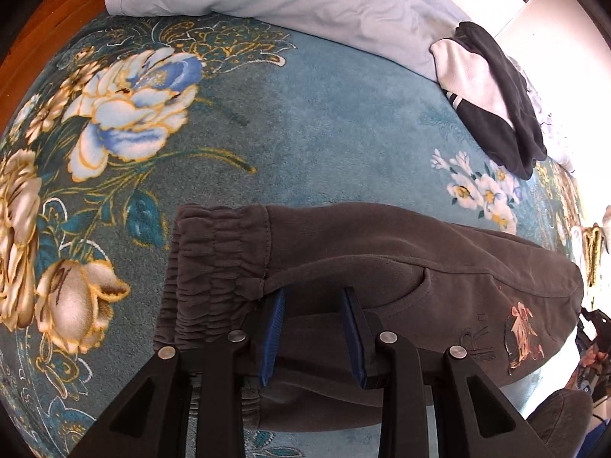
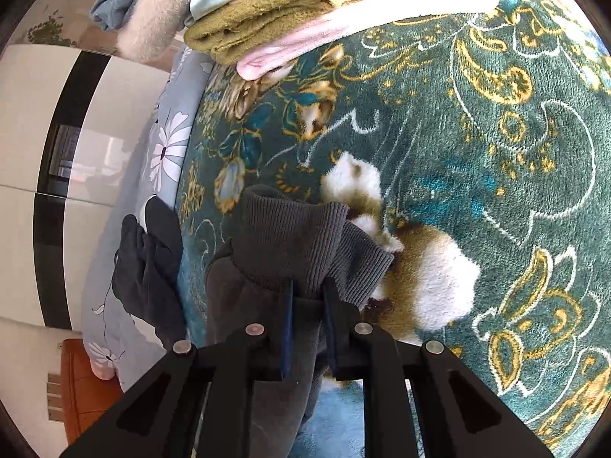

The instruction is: Fold clothes

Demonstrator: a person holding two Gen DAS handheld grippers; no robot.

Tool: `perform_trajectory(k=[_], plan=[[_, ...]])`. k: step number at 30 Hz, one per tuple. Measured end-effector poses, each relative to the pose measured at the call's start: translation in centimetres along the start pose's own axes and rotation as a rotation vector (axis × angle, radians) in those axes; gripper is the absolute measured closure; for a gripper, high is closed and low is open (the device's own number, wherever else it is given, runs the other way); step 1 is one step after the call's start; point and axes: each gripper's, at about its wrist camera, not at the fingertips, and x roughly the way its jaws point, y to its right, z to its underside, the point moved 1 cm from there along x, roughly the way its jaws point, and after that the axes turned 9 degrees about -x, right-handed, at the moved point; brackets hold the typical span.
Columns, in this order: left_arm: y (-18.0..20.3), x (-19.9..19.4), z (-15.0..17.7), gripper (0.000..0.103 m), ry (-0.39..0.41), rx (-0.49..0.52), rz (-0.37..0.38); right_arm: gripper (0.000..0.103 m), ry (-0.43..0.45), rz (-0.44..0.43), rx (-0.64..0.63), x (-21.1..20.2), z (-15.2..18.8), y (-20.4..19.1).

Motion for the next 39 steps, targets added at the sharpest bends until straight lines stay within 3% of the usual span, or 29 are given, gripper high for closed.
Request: perform_trajectory(k=[1,3,6,13,17,20,22,27,32,39], plan=[[0.1,0.1,0.0,0.070,0.002,0.002,-0.004,0.085,-0.009,0.007,-0.002,0.0,-0.1,0.0],[0.2,0.2,0.2,0.070,0.004,0.008,-0.012,0.066,-0.028,0.025,0.011,0.0,-0.1,0.4],[-0.1,0.1,0.3,0.070,0.002,0.007,-0.014,0.052,-0.044,0.030,0.050,0.0,0.4,1.3],[0.0,0.5,0.3,0.070,-0.004,-0.004,-0.019,0.041,-0.018,-0.073,0.233,0.8,0.8,3.4],[0.0,0.5,0.4,0.069,0.000,-0.006,-0.022,0.044,-0.007,-0.052,0.274,1.2,0.4,2.4],[-0.2,0.4,0.4,0.069,-0.003,-0.011,-0.006,0.069,0.000,-0.033,0.292,1.3,0.2,1.4],[-0.5,0.4,0.3,0.069,-0.005,-0.025,0.014,0.074,0.019,-0.024,0.256,0.7,-0.1,0.0],[-0.9,0.2,0.1,0.069,-0.019,-0.067,0.049,0.076,0.068,-0.008,0.051,-2.1,-0.8,-5.6],[-1.1,-1.1,-0.1,0.063,-0.028,-0.124,0.115,0.076,0.102,-0.009,-0.265,-4.9,0.5,-14.7],[-1.0,-4.6,-0.2,0.062,0.012,-0.141,0.210,0.078,0.054,0.007,-0.738,-5.1,10.1,-27.6]])
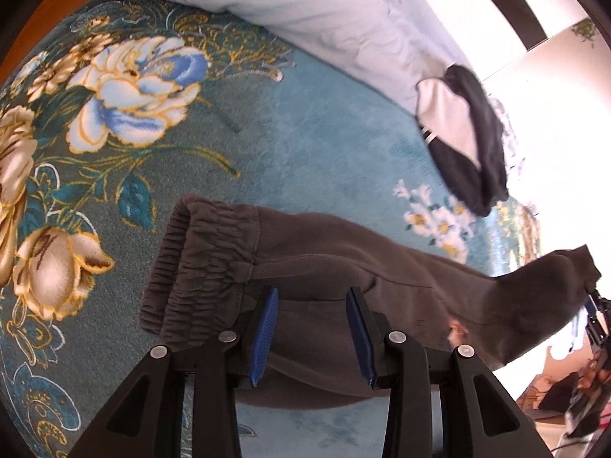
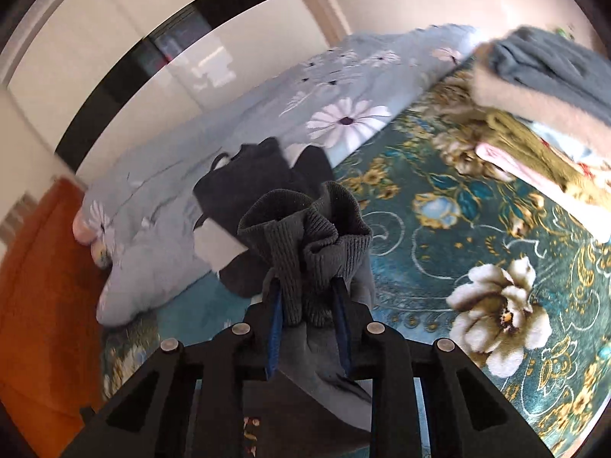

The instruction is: Fold clothes

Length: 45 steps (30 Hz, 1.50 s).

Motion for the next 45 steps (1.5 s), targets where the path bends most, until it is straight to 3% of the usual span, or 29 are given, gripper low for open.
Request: perform_trajectory(k=[4,7,11,15,18,21,22,24,26,28,30,35,38,41,42,43,45], plan=[[0.4,-1.5,-0.4,0.062,0.015,-0.010,0.048,0.078,-0.096,0.037,-0.272,2.2,3.6,-8.5],[0.9,-2.2,-0.6,0.061,0.020,-0.003,0.075,0.087,-0.181,0.042,-0.398,4.4,7.5,-12.4],[1.3,-2.6,-0.2,0.060,0.009,0.013,0.090,0.087,-0.318,0.014,-0.386,7.3,12.1,-13.8],[2.5,-2.1,0.4,0.055,-0.007,0.041,0.120,0.087,-0.386,-0.074,-0.326,8.0,14.4,-13.3],[4.3,-0.7,0.7,0.049,-0.053,0.041,0.174,0.087,-0.329,-0.135,-0.204,7.1,13.3,-10.7],[6.9,1.6,1.0,0.041,-0.120,0.012,0.256,0.083,-0.228,-0.159,0.000,6.0,11.4,-6.2],[7.9,2.5,1.1,0.038,-0.144,0.000,0.284,0.078,-0.197,-0.159,0.068,5.9,10.9,-4.7],[10.0,4.5,1.4,0.035,-0.193,-0.022,0.328,0.051,-0.132,-0.173,0.182,5.5,10.5,-1.5],[12.5,6.7,1.9,0.031,-0.245,-0.016,0.349,0.046,-0.091,-0.205,0.276,5.5,10.6,1.1],[14.6,8.9,2.2,0.030,-0.274,0.005,0.322,0.040,-0.087,-0.228,0.330,6.0,11.2,2.2],[16.1,11.1,2.5,0.030,-0.300,0.030,0.290,0.026,-0.089,-0.250,0.332,6.3,11.2,2.1],[16.8,15.1,3.0,0.030,-0.324,0.023,0.143,0.024,-0.107,-0.256,0.286,7.2,11.2,1.2],[16.6,15.5,3.4,0.030,-0.346,0.004,0.175,0.024,-0.113,-0.280,0.330,7.7,11.5,1.8],[17.1,15.0,3.4,0.033,-0.332,-0.003,0.197,0.024,-0.111,-0.300,0.381,8.0,11.8,2.5],[17.2,14.9,3.4,0.043,-0.330,-0.006,0.191,0.024,-0.110,-0.306,0.397,8.1,11.9,2.7],[17.4,14.8,3.4,0.066,-0.328,-0.009,0.185,0.024,-0.107,-0.313,0.411,8.2,11.9,2.8],[17.7,14.4,3.5,0.090,-0.317,-0.004,0.167,0.024,-0.102,-0.322,0.426,8.2,11.9,2.9]])
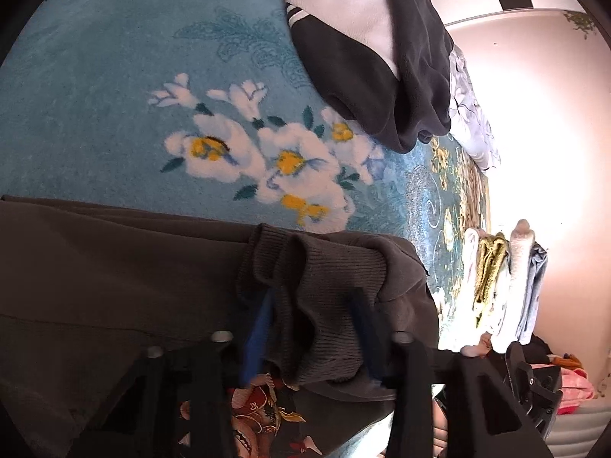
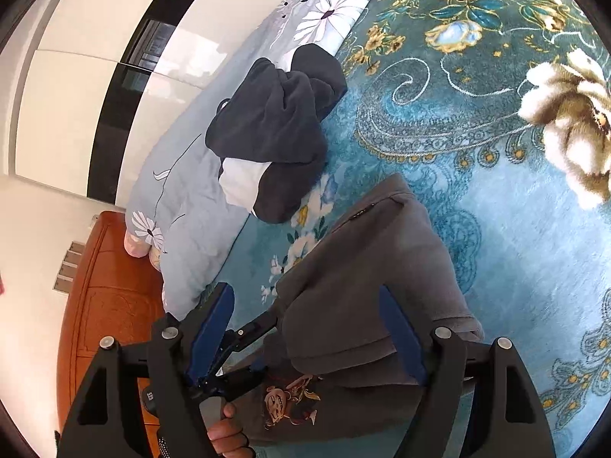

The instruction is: Fold clothes

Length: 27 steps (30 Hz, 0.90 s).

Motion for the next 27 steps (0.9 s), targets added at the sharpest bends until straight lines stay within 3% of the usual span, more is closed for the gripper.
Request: perform_trajectory(k=[4,9,12,16,18,22,25,27], plan=[[1.8,-1.9,1.5,0.095,0.045,0.077,0.034,0.024,0.000,-0.006,0.004,-0.1,0.0,0.0],[1.9,-6.8,3.7,0.095,0.093,0.069,0.168,0.024,0.008,-0.029,0.022,-0.5,0.0,0.2],[-0.6,-7.4,3.8,0.095,0.119,0.040,0.108,0.024,-0.005,-0.047,0.029,-0.5,0.1,0.3],[-5.7,-5.3,2.8,0.095,0.082,-0.082,0.034,0.024,-0.122,-0.048,0.084,1.6,0.9,0.9],[-7.6,-4.3,2.7,0.095,0.068,-0.130,0.018,0.024,-0.193,-0.008,0.096,2.9,1.4,1.2],[-7.1,-4.2,3.2,0.094,0.057,-0.112,-0.004,0.024,-0.270,0.111,0.004,4.5,1.9,0.4],[-6.0,-6.3,3.5,0.093,0.038,-0.077,0.059,0.024,-0.339,0.213,-0.087,6.0,2.5,-0.3],[-5.9,-9.4,3.8,0.089,0.072,-0.032,0.099,0.024,-0.334,0.228,-0.122,6.0,2.5,-0.7]])
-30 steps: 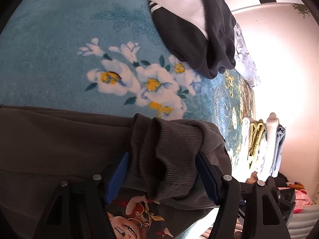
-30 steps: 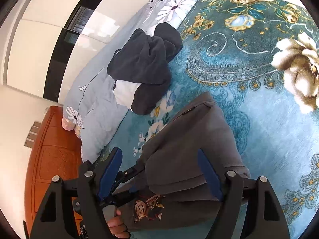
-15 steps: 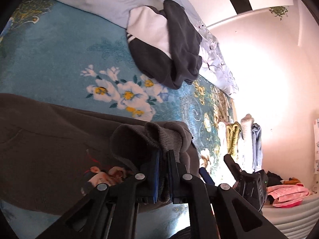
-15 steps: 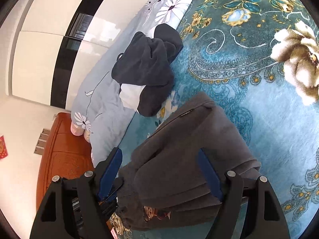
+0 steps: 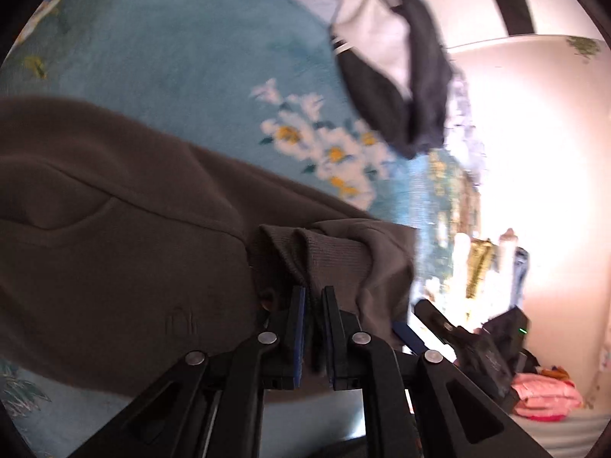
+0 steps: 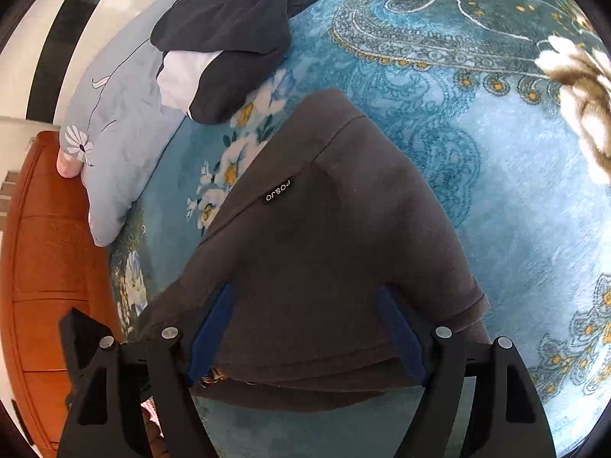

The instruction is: Fold clothes

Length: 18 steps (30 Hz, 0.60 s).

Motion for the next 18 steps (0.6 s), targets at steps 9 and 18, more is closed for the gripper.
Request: perform_trajectory(k=[9,18], plan=[[-14.2,-12.7,1.7,0.033,0.283,-0.384,-0.040,0.024,0.252,-0.245,0.143,-4.7,0.2,2.6],[-21.0,-10.4,1.7,0.033,0.383,-0.591,0.054,0.024,0.238,-0.244,0.142,-4.8,0.4,2.0]])
